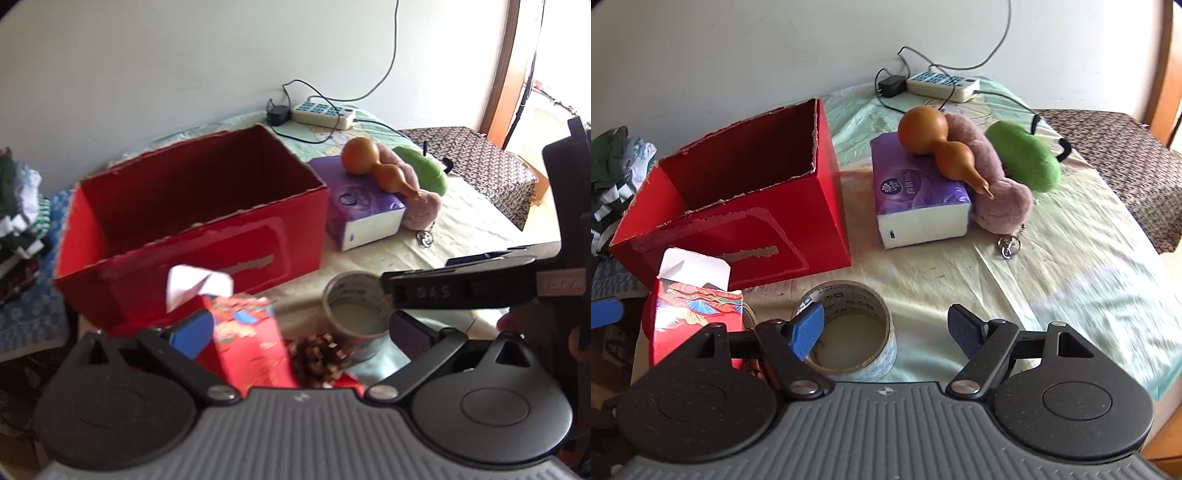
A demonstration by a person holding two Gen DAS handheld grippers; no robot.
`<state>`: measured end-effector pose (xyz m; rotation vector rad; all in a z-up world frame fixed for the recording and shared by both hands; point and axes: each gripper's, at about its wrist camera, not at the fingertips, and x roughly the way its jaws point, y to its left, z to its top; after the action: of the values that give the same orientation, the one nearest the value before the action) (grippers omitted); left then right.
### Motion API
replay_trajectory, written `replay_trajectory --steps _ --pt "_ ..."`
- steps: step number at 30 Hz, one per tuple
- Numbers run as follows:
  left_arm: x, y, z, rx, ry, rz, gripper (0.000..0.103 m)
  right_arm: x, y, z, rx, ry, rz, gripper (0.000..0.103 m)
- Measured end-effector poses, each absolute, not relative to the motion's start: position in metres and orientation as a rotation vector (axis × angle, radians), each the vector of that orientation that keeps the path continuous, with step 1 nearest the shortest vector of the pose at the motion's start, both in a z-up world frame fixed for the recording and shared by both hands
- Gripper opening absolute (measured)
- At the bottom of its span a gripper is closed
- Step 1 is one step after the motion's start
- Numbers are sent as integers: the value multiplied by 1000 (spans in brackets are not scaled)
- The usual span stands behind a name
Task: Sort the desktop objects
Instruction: 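Move the right gripper onto the clear tape roll and close on its rim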
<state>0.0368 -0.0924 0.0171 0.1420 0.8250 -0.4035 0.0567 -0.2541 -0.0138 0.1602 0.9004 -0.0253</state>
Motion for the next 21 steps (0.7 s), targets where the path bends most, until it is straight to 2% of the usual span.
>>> replay_trajectory --steps 4,9,11,16,18,21 --pt "55 -103 0 121 881 -391 99 78 -268 -23 116 936 41 63" --pt "78 -115 -21 94 951 -375 90 99 -281 -33 84 974 139 60" --pt "87 -120 -30 84 979 -368 83 106 -284 -36 81 991 194 56" --pt "92 -135 -37 157 977 -337 80 116 -277 -46 44 1041 313 42" --pt "90 -144 -37 203 966 -342 70 120 -276 -51 37 1064 337 38" --pt "90 -158 -39 273 960 -349 60 126 -278 -57 32 1096 359 28"
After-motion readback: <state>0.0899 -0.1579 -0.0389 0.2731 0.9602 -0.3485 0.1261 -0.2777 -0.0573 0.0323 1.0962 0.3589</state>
